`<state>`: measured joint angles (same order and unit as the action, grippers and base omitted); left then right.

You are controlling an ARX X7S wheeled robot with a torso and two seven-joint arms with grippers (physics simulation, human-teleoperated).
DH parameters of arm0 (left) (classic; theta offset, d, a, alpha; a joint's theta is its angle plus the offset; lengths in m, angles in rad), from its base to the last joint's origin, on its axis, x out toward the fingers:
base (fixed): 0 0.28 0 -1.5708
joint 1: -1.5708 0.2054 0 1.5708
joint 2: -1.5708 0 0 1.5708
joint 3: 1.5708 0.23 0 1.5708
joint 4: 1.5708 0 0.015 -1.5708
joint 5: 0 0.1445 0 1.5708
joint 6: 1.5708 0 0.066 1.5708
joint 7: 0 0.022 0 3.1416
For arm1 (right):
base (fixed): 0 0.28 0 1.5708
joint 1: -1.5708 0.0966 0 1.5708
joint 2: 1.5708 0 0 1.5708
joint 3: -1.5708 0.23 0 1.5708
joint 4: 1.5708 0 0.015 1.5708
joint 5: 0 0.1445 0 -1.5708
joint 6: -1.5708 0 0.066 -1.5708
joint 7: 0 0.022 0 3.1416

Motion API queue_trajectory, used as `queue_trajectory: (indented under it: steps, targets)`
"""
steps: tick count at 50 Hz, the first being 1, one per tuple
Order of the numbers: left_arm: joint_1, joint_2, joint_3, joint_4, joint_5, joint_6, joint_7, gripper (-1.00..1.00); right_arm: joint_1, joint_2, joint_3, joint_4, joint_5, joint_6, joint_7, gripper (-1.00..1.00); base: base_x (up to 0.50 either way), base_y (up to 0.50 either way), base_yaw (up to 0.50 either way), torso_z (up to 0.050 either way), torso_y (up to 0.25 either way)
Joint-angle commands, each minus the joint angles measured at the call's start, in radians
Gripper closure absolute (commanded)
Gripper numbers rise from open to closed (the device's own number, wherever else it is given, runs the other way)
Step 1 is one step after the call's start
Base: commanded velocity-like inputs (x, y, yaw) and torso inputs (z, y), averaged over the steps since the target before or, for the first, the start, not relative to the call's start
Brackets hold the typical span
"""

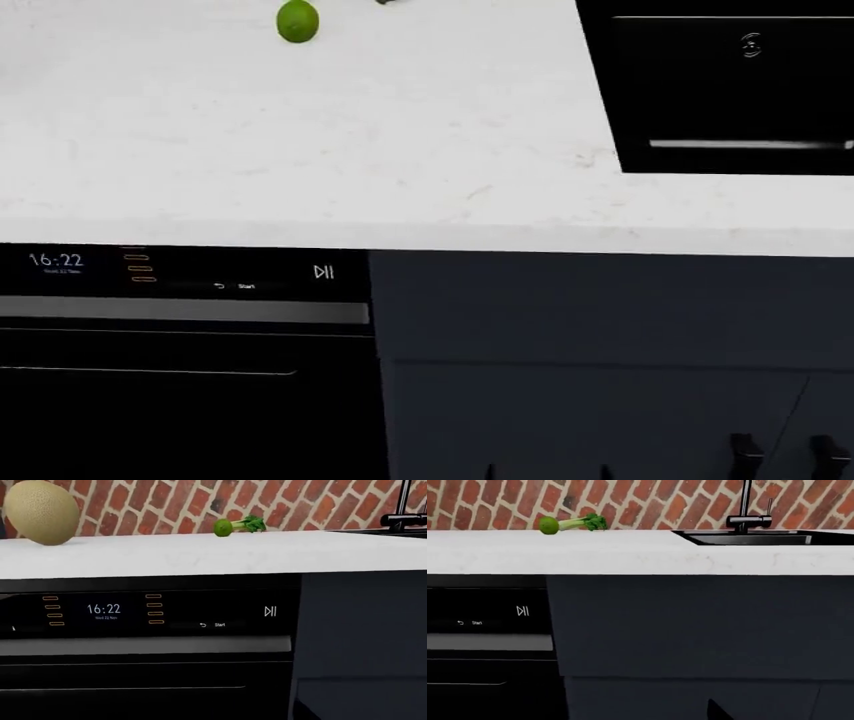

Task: Open the dishwasher door

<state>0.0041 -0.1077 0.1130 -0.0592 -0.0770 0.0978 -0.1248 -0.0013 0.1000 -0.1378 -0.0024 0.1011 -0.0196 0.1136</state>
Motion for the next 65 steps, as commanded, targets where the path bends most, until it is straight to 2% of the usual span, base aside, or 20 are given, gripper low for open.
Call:
queue_trajectory:
  steps: [1,15,65]
  targets:
    - [-0.011,-0.003,0.009,-0.008,-0.025,-0.031,-0.012,-1.0,0.0,0.011,0.002,-0.01,0.011,-0.004,0.031,-1.0,0.0,0.0,0.0,-0.05,0.0]
    - [-0.003,-0.017,0.028,0.0,-0.034,-0.015,-0.018,-1.0,0.01,0.023,-0.022,0.004,-0.02,0.003,0.069,-1.0,0.0,0.0,0.0,-0.05,0.0]
    - [0.003,-0.048,0.075,-0.011,-0.054,-0.014,-0.055,-1.0,0.0,0.048,-0.047,0.0,0.057,0.009,0.094,-1.0,0.0,0.0,0.0,-0.05,0.0]
